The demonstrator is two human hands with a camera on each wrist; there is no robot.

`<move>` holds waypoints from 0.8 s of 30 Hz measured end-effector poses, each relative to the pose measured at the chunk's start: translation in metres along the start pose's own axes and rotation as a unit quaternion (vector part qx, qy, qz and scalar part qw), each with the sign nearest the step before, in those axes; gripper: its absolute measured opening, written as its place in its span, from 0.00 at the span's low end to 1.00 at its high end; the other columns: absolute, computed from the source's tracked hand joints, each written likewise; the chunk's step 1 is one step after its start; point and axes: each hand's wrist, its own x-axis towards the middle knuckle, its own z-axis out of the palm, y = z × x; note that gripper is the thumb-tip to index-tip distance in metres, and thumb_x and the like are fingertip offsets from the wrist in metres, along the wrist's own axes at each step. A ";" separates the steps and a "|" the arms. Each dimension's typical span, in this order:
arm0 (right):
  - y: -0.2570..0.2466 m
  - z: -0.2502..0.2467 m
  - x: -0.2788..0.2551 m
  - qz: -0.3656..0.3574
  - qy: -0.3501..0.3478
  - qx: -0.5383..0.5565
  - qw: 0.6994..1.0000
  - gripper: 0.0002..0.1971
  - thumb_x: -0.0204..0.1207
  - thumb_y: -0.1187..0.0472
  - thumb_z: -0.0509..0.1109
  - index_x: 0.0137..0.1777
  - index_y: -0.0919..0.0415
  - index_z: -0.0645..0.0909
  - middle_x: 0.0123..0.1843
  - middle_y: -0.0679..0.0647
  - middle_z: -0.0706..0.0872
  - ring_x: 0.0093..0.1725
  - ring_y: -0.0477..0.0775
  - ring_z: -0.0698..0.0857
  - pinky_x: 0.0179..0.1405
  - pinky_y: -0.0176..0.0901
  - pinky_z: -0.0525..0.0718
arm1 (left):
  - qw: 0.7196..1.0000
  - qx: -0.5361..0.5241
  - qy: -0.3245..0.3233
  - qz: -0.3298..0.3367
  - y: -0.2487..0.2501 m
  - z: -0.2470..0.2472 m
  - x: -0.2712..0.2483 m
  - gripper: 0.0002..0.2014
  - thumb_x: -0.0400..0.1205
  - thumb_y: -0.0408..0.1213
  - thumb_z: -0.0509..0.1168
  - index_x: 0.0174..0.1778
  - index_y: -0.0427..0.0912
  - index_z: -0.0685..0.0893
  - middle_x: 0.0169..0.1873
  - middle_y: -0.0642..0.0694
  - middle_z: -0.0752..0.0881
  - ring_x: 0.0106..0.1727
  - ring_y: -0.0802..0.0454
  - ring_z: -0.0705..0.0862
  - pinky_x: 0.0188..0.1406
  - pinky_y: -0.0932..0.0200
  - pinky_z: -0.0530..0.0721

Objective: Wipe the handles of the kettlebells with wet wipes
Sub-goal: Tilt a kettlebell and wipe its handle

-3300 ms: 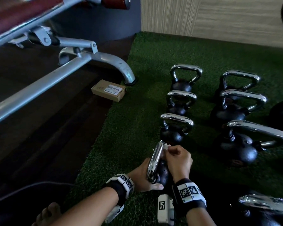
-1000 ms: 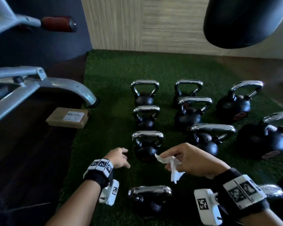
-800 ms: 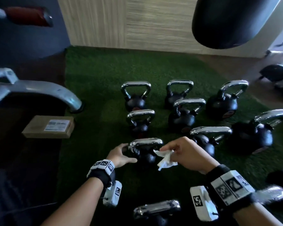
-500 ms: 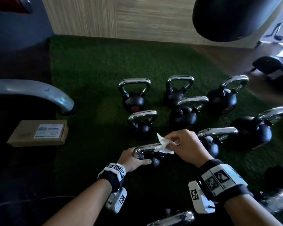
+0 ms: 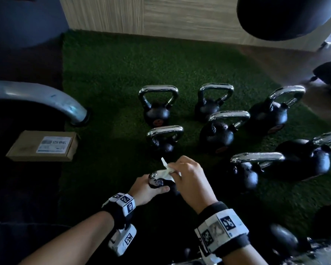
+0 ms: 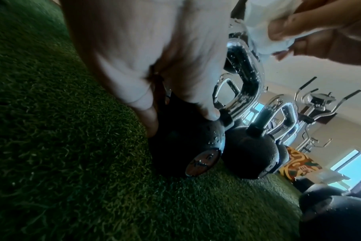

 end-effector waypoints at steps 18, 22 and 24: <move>0.060 -0.017 0.015 0.112 0.013 0.004 0.994 0.10 0.70 0.71 0.74 0.29 0.67 0.81 0.30 0.56 0.81 0.33 0.57 0.81 0.29 0.39 0.69 | 0.999 -0.040 0.008 0.010 0.005 0.004 -0.005 0.14 0.76 0.55 0.79 0.54 0.76 0.85 0.50 0.79 0.88 0.58 0.79 0.85 0.58 0.80 0.77; 0.084 -0.018 0.003 0.195 0.016 0.061 0.979 0.11 0.74 0.66 0.77 0.31 0.63 0.85 0.26 0.54 0.86 0.29 0.52 0.86 0.29 0.36 0.78 | 0.999 -0.048 0.004 0.008 0.006 0.002 -0.007 0.16 0.77 0.54 0.78 0.58 0.75 0.84 0.57 0.72 0.89 0.62 0.76 0.85 0.63 0.78 0.77; 0.087 -0.015 0.004 0.227 0.014 0.145 0.963 0.10 0.76 0.65 0.77 0.33 0.59 0.89 0.29 0.51 0.90 0.30 0.47 0.90 0.34 0.39 0.84 | 0.999 -0.046 0.005 0.005 0.007 0.002 -0.007 0.17 0.77 0.54 0.79 0.58 0.76 0.84 0.57 0.74 0.89 0.62 0.76 0.84 0.63 0.78 0.77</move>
